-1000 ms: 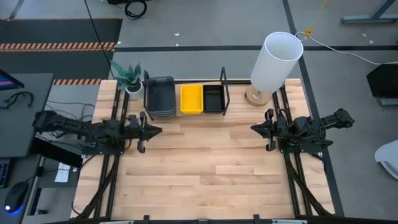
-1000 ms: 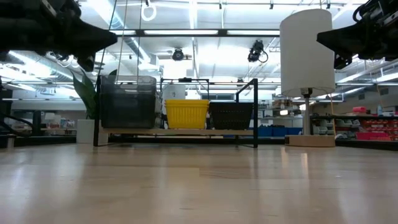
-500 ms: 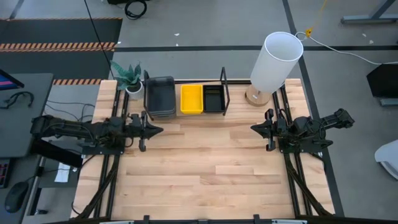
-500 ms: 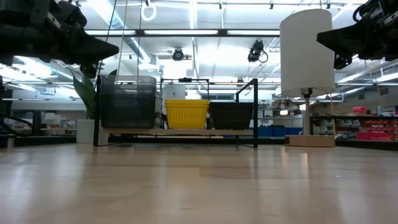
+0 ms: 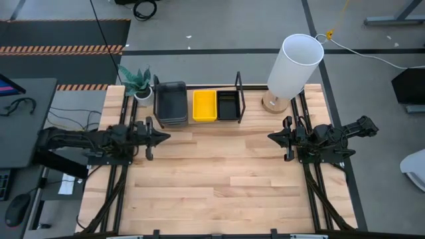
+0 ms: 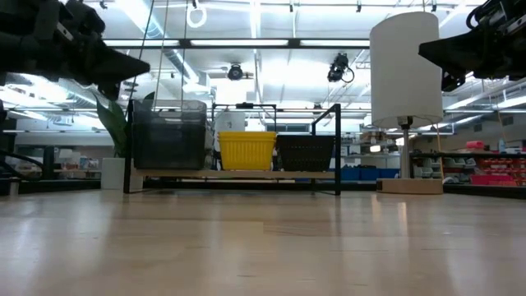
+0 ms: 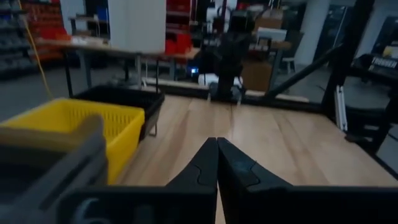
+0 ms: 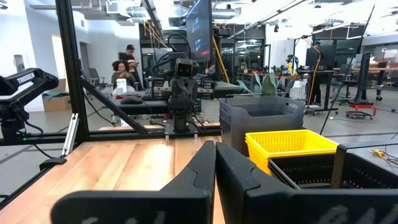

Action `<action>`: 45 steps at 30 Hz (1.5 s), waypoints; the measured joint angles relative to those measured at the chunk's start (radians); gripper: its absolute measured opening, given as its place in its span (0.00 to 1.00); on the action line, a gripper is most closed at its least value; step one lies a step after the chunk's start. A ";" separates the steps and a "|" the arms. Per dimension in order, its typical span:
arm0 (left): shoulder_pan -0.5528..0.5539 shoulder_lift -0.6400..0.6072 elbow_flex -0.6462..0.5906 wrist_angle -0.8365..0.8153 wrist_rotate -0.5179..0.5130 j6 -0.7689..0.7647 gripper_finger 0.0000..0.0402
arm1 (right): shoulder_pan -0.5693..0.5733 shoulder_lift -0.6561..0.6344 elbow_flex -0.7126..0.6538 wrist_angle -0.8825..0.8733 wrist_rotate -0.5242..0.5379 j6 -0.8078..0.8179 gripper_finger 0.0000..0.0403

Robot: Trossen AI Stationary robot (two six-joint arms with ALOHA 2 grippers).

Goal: Stack baskets on shelf by color
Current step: Return to Home Position

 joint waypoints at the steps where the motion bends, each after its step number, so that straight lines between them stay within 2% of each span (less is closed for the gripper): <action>1: 0.000 -0.016 0.000 -0.004 0.000 0.007 0.01 | 0.000 0.000 0.000 0.000 0.000 0.000 0.04; 10: 0.000 -0.144 0.000 -0.155 0.014 0.056 0.01 | 0.000 0.000 0.000 0.000 0.000 0.000 0.04; 18: 0.000 -0.222 0.000 -0.209 0.068 0.056 0.02 | 0.000 0.000 0.000 0.000 0.000 0.000 0.04; 23: 0.000 -0.322 0.000 -0.294 0.079 0.081 0.01 | 0.000 0.000 0.000 0.000 0.000 0.000 0.04; 31: 0.001 -0.318 -0.001 -0.339 0.157 0.083 0.01 | 0.000 0.000 0.000 0.007 0.000 0.000 0.04; 36: 0.002 -0.316 -0.001 -0.334 0.102 0.066 0.03 | 0.000 0.000 0.000 0.017 0.000 0.000 0.04; 45: 0.002 -0.316 -0.001 -0.335 0.097 0.062 0.08 | 0.000 0.000 0.000 0.023 0.000 0.000 0.04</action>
